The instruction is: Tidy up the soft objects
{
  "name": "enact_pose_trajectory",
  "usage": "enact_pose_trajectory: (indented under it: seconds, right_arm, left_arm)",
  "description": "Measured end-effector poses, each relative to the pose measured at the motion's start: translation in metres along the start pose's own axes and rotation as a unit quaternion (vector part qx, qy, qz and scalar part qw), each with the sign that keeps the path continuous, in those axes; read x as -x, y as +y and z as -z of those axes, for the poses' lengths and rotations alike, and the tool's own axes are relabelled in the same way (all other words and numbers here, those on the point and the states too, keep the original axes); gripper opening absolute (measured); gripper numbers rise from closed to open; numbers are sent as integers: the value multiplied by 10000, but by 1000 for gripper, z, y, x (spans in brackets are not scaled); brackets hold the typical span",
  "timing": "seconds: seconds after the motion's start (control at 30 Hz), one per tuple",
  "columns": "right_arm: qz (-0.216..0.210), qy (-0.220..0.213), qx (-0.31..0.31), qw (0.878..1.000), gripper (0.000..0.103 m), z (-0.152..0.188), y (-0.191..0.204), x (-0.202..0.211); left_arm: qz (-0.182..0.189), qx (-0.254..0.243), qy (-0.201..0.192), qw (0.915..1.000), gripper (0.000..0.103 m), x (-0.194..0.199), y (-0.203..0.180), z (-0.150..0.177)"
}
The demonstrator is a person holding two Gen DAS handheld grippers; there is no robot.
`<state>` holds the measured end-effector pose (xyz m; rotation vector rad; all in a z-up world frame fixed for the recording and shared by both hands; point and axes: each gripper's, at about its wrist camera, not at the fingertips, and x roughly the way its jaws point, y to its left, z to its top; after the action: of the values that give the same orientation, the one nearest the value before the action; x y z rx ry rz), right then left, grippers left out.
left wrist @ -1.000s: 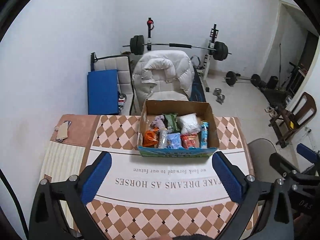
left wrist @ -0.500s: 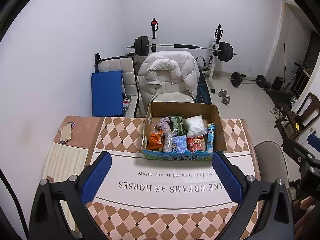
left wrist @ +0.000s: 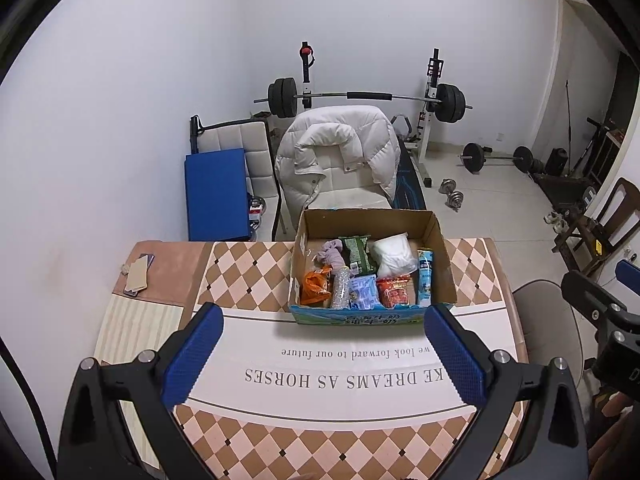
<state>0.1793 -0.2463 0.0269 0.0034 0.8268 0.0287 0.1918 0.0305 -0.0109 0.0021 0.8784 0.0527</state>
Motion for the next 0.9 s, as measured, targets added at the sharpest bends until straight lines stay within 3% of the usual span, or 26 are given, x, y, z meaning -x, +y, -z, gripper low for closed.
enact_pose_trajectory:
  seconds: [0.9]
  right_arm:
    - [-24, -2, 34, 10000, 103, -8, 3, -3]
  left_arm:
    - [145, -24, -157, 9998, 103, 8, 10, -7]
